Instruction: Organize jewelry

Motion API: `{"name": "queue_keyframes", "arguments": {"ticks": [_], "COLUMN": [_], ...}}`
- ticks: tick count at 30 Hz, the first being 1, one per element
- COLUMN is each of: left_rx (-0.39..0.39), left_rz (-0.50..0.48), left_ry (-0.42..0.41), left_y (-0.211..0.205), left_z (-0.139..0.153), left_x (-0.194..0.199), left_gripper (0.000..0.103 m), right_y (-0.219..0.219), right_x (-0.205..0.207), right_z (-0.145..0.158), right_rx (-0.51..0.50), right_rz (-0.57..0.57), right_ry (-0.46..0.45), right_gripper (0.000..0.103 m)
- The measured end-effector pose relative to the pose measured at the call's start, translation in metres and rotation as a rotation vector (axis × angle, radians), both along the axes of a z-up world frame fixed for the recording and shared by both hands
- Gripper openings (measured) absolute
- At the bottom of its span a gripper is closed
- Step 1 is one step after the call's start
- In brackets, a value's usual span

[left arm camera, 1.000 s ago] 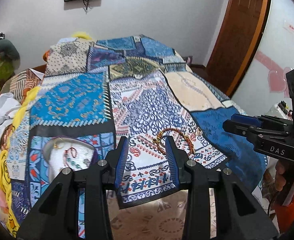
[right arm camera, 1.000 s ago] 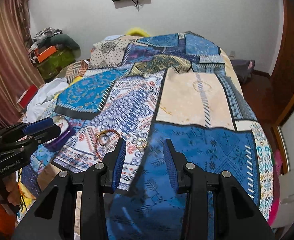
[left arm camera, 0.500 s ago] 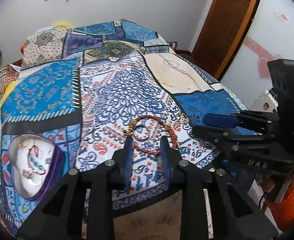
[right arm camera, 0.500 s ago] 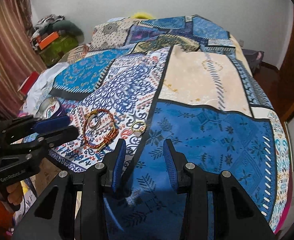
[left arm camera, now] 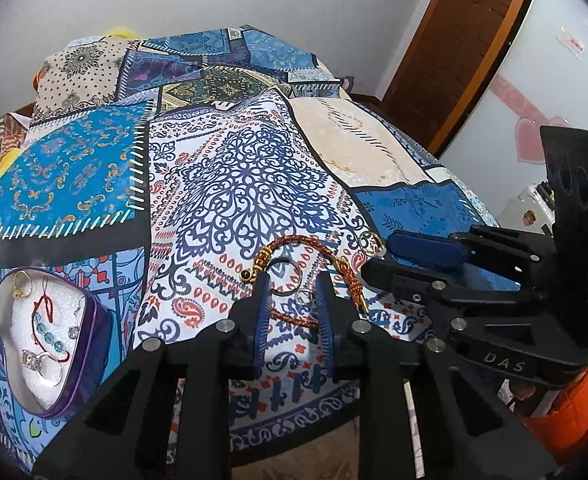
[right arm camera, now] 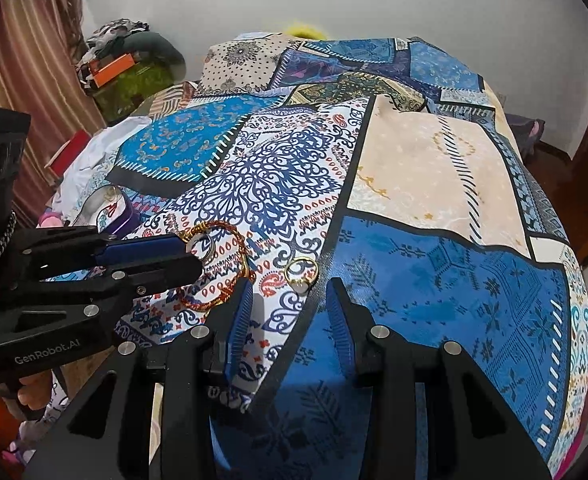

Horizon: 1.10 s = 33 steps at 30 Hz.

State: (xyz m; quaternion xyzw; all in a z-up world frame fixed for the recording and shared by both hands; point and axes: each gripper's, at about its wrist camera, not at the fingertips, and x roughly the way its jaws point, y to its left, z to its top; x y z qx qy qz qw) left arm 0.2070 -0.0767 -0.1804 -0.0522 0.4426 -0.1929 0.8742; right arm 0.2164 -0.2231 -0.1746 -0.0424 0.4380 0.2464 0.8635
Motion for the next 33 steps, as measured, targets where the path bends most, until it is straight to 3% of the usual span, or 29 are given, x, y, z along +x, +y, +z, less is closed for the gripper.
{"name": "queue_keyframes", "arguments": {"ticks": [11, 25, 33], "left_rx": [0.03, 0.125, 0.086], "left_rz": [0.007, 0.002, 0.034], "left_ry": [0.002, -0.054, -0.08], "left_y": [-0.006, -0.021, -0.008], "left_z": [-0.005, -0.005, 0.014], "left_x": [0.011, 0.007, -0.006], "left_gripper": [0.022, 0.021, 0.021], "right_y": [0.004, 0.001, -0.002], "right_x": [0.007, 0.005, -0.005], "right_z": [-0.004, 0.001, 0.022], "right_rx": [-0.003, 0.013, 0.029], "right_rz": [0.003, -0.022, -0.039], "right_ry": [-0.016, -0.017, -0.055], "right_gripper": [0.017, 0.016, 0.016]}}
